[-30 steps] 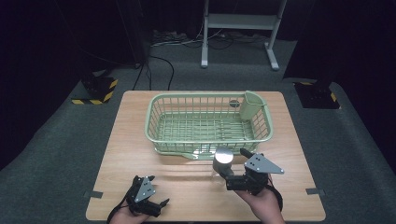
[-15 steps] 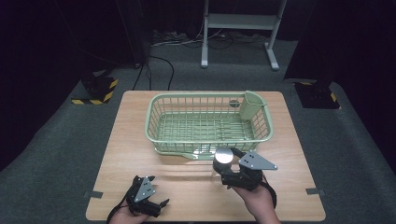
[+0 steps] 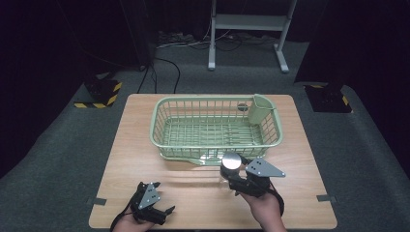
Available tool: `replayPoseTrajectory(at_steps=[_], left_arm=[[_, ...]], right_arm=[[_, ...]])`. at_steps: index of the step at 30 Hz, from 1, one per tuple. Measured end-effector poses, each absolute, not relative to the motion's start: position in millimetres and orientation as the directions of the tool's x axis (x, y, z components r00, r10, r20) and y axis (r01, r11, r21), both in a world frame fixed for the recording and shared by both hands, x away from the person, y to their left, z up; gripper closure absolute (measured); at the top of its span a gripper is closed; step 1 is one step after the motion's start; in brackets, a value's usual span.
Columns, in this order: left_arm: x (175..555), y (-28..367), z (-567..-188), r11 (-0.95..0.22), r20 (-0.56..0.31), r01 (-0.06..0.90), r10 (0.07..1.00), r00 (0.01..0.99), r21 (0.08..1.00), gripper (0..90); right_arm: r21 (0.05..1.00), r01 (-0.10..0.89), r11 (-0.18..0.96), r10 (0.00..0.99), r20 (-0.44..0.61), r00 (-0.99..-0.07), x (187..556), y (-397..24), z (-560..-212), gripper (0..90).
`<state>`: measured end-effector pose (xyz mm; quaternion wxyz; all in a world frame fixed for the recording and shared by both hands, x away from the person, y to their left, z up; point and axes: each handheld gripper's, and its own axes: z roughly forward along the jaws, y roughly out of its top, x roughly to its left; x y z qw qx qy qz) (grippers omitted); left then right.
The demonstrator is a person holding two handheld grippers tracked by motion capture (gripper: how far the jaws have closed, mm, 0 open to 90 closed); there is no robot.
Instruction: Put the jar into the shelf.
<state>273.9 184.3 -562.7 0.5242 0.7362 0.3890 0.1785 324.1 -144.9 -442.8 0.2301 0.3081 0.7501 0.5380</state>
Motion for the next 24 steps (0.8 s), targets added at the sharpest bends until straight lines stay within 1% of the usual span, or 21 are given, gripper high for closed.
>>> replayPoseTrajectory(at_steps=[4,12,24], left_arm=[[273,184,-563,-0.145,-0.144,0.382,0.760,0.634,0.913,1.9],[274,185,-563,-0.147,-0.146,0.385,0.758,0.635,0.911,1.9],[274,185,-563,-0.156,-0.139,0.383,0.757,0.639,0.910,1.9]], right_arm=[[0.951,0.204,0.232,0.710,-0.022,-0.704,323,-145,-441,32.7],[0.961,0.192,0.200,0.705,-0.005,-0.710,322,-151,-424,32.7],[0.966,0.160,0.203,0.719,-0.037,-0.694,320,-161,-407,32.7]])
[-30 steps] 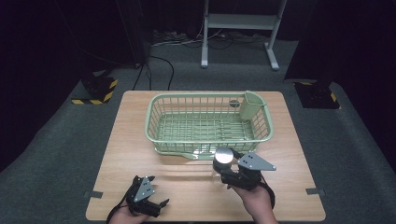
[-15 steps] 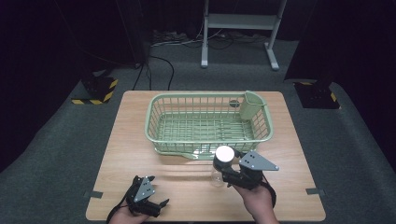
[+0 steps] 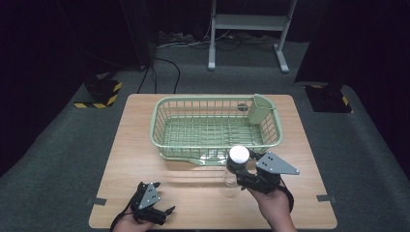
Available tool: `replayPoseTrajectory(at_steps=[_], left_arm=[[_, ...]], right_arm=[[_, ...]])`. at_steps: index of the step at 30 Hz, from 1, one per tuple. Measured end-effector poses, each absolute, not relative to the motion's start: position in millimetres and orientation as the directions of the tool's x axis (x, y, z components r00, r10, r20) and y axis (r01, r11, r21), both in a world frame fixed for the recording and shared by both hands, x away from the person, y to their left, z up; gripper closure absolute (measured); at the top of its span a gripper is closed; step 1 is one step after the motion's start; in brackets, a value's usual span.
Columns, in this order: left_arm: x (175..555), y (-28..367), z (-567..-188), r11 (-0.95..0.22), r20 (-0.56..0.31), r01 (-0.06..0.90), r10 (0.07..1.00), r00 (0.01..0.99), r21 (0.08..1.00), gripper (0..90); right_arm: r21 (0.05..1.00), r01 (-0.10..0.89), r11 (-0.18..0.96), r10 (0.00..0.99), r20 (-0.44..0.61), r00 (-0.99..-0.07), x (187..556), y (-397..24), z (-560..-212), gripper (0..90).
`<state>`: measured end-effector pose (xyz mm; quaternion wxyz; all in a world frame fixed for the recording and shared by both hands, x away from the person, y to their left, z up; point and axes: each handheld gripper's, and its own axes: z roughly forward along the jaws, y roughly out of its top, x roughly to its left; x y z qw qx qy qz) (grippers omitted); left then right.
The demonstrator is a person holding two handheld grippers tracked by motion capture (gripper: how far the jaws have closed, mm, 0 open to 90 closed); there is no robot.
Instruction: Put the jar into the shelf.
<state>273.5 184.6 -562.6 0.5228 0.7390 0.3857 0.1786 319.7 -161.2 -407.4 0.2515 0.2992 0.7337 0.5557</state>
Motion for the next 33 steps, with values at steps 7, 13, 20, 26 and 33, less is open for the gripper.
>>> replayPoseTrajectory(at_steps=[7,13,20,26,33], left_arm=[[274,185,-563,-0.147,-0.146,0.385,0.758,0.635,0.911,1.9],[274,185,-563,-0.156,-0.142,0.386,0.756,0.639,0.909,1.9],[274,185,-562,-0.155,-0.144,0.388,0.755,0.639,0.909,1.9],[274,184,-563,-0.160,-0.139,0.385,0.755,0.641,0.909,1.9],[274,185,-562,-0.157,-0.144,0.389,0.754,0.641,0.907,1.9]], right_arm=[[0.972,0.142,0.188,0.718,-0.037,-0.695,319,-166,-400,32.7],[0.975,0.129,0.180,0.721,-0.041,-0.692,318,-168,-394,32.7],[0.979,0.115,0.170,0.717,-0.043,-0.696,317,-170,-387,32.7],[0.982,0.103,0.159,0.716,-0.043,-0.697,319,-170,-379,32.8],[0.985,0.091,0.149,0.721,-0.045,-0.692,321,-171,-373,32.8]])
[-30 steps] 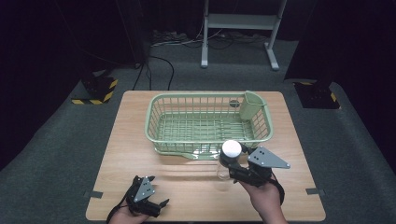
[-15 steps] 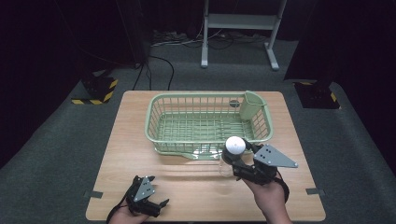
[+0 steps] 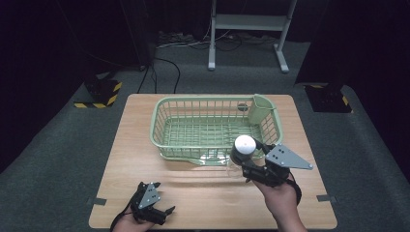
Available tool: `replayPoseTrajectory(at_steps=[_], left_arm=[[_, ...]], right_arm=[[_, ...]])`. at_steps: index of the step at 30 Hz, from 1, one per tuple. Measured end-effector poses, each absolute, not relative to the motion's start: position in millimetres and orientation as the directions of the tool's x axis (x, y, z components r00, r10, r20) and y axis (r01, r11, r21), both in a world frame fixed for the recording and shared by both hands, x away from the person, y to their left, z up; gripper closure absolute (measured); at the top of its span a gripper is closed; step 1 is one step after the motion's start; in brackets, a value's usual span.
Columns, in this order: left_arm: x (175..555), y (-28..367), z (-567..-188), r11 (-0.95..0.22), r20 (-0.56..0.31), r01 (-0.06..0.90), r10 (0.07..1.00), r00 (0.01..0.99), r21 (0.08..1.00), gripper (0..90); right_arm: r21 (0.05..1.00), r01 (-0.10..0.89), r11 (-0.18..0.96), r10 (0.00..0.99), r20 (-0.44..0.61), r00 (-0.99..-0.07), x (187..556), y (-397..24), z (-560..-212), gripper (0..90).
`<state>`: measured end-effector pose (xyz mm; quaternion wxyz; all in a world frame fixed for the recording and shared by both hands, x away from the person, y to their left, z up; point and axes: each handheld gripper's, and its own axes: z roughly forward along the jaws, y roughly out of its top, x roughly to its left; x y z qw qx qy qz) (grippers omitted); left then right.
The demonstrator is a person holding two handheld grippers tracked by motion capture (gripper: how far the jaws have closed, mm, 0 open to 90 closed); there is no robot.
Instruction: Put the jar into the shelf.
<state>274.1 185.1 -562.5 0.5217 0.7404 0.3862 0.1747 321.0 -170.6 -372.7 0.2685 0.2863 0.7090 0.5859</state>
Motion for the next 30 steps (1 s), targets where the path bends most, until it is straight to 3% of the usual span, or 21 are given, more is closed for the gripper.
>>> replayPoseTrajectory(at_steps=[30], left_arm=[[274,185,-562,-0.153,-0.153,0.395,0.751,0.642,0.906,1.9]], right_arm=[[0.994,0.027,0.109,0.736,-0.062,-0.674,328,-171,-341,32.8]])
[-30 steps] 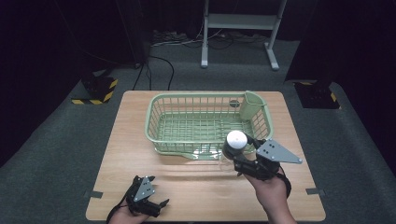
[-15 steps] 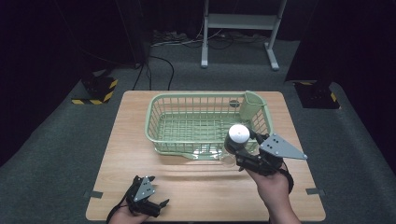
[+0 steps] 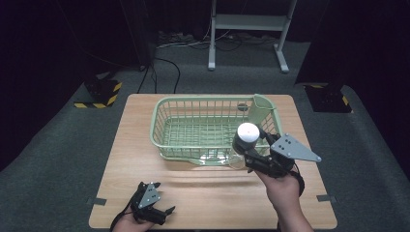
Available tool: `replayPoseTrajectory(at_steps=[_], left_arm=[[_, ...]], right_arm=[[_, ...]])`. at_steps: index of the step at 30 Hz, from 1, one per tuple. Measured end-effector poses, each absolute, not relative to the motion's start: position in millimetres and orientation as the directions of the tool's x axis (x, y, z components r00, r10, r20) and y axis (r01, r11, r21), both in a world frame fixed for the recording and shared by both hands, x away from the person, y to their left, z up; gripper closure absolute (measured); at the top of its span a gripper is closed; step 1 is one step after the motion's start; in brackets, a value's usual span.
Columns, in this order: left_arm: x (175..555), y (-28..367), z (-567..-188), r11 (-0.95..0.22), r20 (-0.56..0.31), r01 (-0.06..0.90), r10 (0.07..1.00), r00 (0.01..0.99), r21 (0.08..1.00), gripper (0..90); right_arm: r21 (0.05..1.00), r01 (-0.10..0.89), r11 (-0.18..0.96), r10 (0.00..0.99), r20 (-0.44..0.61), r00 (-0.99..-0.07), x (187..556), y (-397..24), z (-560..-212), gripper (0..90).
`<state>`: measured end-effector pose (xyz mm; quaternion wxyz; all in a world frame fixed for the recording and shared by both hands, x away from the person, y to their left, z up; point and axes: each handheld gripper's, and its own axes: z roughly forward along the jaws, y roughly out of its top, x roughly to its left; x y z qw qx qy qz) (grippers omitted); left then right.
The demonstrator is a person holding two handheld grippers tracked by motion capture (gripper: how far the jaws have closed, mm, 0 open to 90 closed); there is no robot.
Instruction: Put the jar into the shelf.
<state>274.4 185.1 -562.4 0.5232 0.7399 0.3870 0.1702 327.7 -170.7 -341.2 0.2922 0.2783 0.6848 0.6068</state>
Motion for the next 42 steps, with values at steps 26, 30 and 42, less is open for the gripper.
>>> replayPoseTrajectory(at_steps=[26,30,42], left_arm=[[274,186,-562,-0.145,-0.161,0.395,0.747,0.645,0.907,1.9],[274,186,-562,-0.143,-0.163,0.394,0.746,0.645,0.908,1.9],[274,187,-562,-0.143,-0.162,0.392,0.744,0.648,0.909,1.9]], right_arm=[[0.997,-0.040,0.072,0.756,-0.081,-0.650,351,-157,-306,32.9],[0.996,-0.037,0.077,0.760,-0.082,-0.645,358,-153,-306,32.9],[0.995,-0.023,0.095,0.768,-0.088,-0.634,388,-140,-310,32.9]])
